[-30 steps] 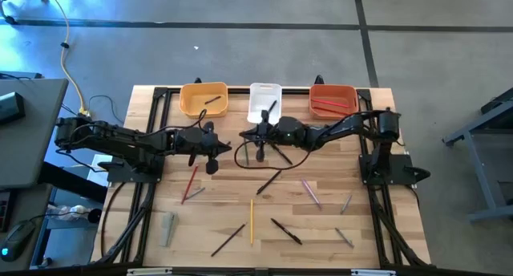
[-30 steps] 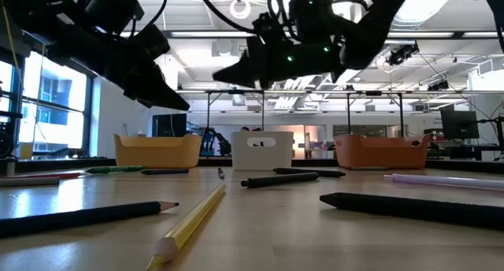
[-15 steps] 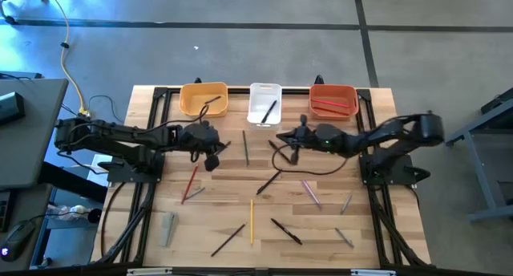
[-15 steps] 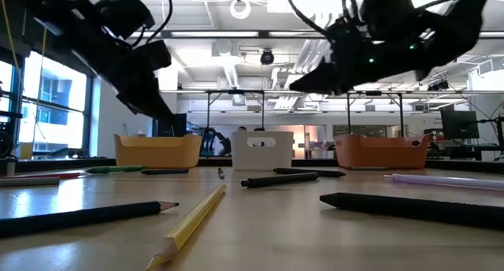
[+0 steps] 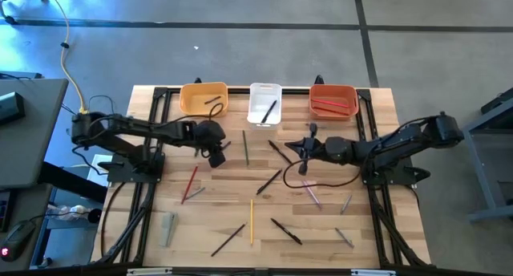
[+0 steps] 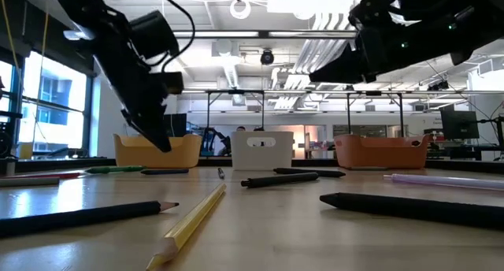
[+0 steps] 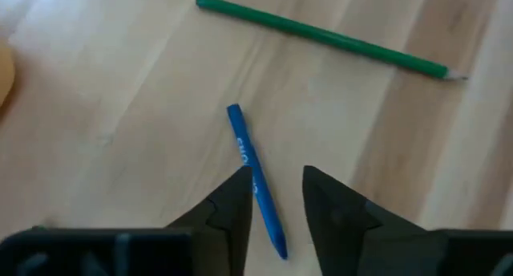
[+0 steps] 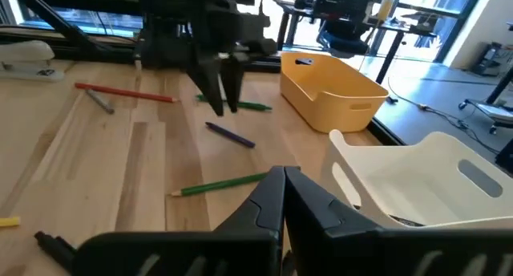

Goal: Sort crayons/erasers/pens/pencils in bins
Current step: Put the blue crayon into the yellow bin

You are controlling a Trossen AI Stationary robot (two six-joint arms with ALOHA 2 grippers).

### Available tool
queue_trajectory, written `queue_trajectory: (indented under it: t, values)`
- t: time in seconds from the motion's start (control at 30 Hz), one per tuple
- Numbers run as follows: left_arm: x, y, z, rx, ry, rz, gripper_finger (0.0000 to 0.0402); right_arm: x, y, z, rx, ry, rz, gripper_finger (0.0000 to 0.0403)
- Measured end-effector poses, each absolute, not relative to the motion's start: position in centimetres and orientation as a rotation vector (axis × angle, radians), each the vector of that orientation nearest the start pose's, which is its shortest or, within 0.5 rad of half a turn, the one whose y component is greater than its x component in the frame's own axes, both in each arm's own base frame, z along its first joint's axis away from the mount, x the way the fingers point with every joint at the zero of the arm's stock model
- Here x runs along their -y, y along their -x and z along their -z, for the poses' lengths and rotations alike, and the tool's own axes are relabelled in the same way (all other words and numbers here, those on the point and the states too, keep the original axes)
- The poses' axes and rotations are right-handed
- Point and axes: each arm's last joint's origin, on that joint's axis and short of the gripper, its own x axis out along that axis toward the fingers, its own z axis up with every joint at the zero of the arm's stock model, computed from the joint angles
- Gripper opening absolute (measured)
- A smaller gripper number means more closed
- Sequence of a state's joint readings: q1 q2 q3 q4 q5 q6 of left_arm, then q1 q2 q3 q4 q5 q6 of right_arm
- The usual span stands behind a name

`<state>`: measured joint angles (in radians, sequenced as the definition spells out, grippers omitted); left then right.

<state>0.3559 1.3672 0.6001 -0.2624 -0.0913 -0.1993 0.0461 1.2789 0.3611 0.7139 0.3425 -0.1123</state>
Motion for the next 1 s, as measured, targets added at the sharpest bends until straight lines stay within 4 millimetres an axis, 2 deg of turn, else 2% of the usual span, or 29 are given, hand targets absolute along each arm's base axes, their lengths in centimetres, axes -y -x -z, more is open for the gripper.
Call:
queue_trajectory:
  t: [0.2,0.47,0.6,0.87,1.0]
  values:
    - [-9.5,-22.4,-13.8,-1.010,0.333,-0.524,0.0134,-0.6,-23.4,-17.9,-0.211,0.153,0.276,0.0000]
    - [-9.9,-22.8,-12.1,-1.069,0.299,-0.507,0.0124,-0.7,-23.3,-18.0,-0.209,0.155,0.295,0.0000]
    - [-10.0,-22.9,-11.7,-1.088,0.278,-0.490,0.0101,-0.7,-23.3,-18.0,-0.209,0.155,0.295,0.0000]
    - [-10.1,-22.6,-11.5,-1.139,0.220,-0.388,0.0026,-0.7,-23.3,-18.0,-0.209,0.155,0.295,0.0000]
    - [-10.1,-22.5,-11.6,-1.150,0.201,-0.376,0.0008,-0.7,-23.3,-18.0,-0.208,0.155,0.295,0.0000]
